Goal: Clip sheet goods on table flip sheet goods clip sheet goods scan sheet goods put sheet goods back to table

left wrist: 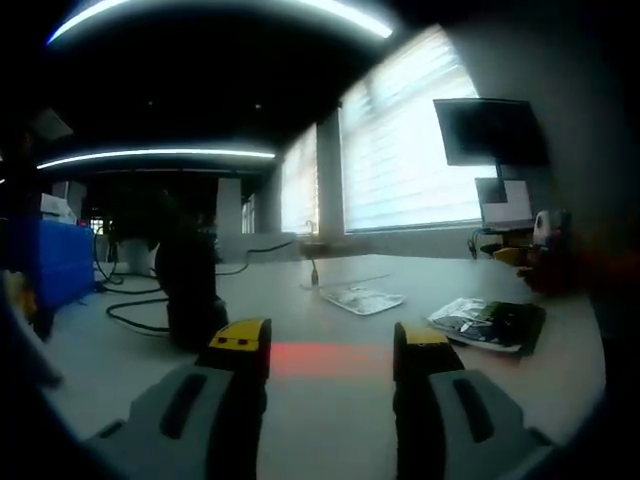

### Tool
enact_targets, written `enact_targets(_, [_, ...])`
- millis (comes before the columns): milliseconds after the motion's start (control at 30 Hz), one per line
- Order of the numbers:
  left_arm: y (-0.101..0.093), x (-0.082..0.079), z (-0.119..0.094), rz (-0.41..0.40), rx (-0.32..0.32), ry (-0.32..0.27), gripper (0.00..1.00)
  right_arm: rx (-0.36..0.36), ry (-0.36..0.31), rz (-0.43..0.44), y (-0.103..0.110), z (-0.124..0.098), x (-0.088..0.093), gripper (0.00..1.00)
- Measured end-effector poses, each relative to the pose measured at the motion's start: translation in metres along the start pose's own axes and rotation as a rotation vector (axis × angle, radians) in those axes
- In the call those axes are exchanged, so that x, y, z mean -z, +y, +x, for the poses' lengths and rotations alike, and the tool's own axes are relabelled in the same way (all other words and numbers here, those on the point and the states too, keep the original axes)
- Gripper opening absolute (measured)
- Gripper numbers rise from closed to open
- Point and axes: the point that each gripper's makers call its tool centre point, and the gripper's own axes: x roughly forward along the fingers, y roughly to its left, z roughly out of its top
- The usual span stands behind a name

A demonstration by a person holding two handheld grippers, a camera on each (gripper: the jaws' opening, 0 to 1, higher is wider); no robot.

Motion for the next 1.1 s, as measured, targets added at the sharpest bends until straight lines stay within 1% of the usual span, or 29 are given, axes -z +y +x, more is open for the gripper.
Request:
enact_targets(67, [0.002, -0.001, 0.0, -0.001, -0.006, -0.003, 0.42, 0.006, -0.003, 0.018, -0.003, -0.001, 0.0, 0.67])
enact_targets(133, [0.003, -0.001, -0.001, -0.006, -0.009, -0.004, 0.42, 0.006, 0.002, 0.018, -0.002, -0.001, 0.001, 0.63])
enact_targets(200, [0.002, 0.0, 0.0, -0.003, -0.006, -0.003, 0.42, 0.0, 0.014, -0.003, 0.003, -0.001, 0.002, 0.61])
enact_targets(300, [0.0, 0.0, 0.0, 0.014, 0.0, 0.003, 0.42, -0.018, 0.041, -0.024, 0.009, -0.001, 0.007, 0.6])
enact_targets(500, [0.001, -0.001, -0.001, 0.011, -0.005, -0.002, 0.42, -0.006, 0.025, -0.022, 0.006, -0.003, 0.004, 0.55])
enact_targets(633, [0.0, -0.001, -0.001, 0.012, 0.0, -0.001, 0.42, -0.001, 0.029, -0.015, 0.004, -0.003, 0.005, 0.54])
enact_targets(900, [0.0, -0.001, -0.001, 0.01, 0.002, -0.004, 0.42, 0.003, 0.051, -0.035, 0.005, -0.004, 0.009, 0.52])
enact_targets(1100, [0.0, -0.001, -0.001, 0.012, 0.004, -0.004, 0.42, 0.006, 0.052, -0.031, 0.013, -0.012, 0.008, 0.5])
